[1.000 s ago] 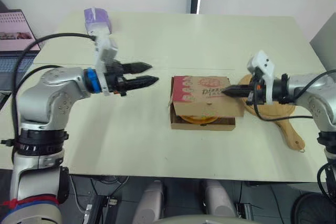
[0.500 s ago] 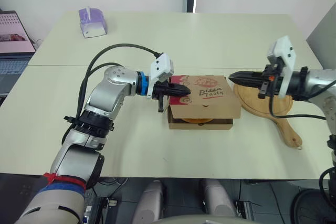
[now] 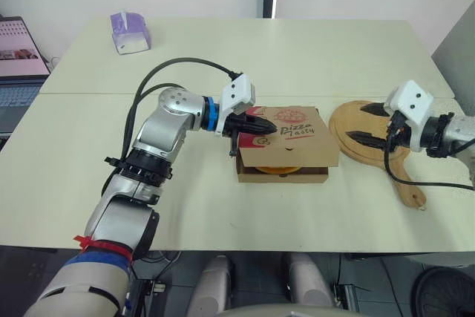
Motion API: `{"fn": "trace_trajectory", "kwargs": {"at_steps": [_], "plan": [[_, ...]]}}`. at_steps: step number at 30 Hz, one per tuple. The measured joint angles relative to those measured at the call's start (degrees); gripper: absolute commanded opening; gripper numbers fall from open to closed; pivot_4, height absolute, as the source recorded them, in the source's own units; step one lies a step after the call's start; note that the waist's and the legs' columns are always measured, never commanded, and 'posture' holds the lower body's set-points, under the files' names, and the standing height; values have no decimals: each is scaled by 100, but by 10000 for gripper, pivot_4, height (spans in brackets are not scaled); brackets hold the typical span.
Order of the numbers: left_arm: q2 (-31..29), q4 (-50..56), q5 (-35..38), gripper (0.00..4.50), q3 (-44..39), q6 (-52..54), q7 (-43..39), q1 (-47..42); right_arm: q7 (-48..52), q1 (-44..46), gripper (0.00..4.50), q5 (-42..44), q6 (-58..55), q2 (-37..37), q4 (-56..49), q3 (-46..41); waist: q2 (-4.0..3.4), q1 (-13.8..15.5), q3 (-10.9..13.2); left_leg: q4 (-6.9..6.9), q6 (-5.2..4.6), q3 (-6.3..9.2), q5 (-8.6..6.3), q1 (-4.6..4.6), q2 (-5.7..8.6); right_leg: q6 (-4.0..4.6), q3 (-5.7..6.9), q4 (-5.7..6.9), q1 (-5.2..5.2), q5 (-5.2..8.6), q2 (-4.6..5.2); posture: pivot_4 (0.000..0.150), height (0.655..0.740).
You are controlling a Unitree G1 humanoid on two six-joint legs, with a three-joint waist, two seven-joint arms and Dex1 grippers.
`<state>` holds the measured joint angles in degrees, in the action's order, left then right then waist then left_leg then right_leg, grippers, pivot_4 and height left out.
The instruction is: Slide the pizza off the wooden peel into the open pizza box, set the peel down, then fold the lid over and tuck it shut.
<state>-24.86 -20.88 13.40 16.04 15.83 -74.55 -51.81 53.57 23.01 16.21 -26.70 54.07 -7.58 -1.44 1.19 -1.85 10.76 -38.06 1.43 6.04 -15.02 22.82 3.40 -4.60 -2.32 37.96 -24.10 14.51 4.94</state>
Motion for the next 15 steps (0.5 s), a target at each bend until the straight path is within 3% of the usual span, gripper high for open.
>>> {"fn": "trace_trajectory", "kwargs": {"at_steps": [10, 15], "plan": [[-7, -4, -69, 0, -1, 0, -76, 1, 149, -169, 35700, 151, -238, -330, -412, 228, 0, 11, 0, -2, 0, 15, 0, 0, 1, 0, 0, 0, 2, 0, 0, 1500, 7400], [-12, -2, -85, 0, -1, 0, -113, 17, 412, -354, 35700, 105, -130, 199, -363, 17, 0, 20, 0, -2, 0, 12, 0, 1, 2, 0, 0, -1, 2, 0, 0, 1500, 7400]]}}
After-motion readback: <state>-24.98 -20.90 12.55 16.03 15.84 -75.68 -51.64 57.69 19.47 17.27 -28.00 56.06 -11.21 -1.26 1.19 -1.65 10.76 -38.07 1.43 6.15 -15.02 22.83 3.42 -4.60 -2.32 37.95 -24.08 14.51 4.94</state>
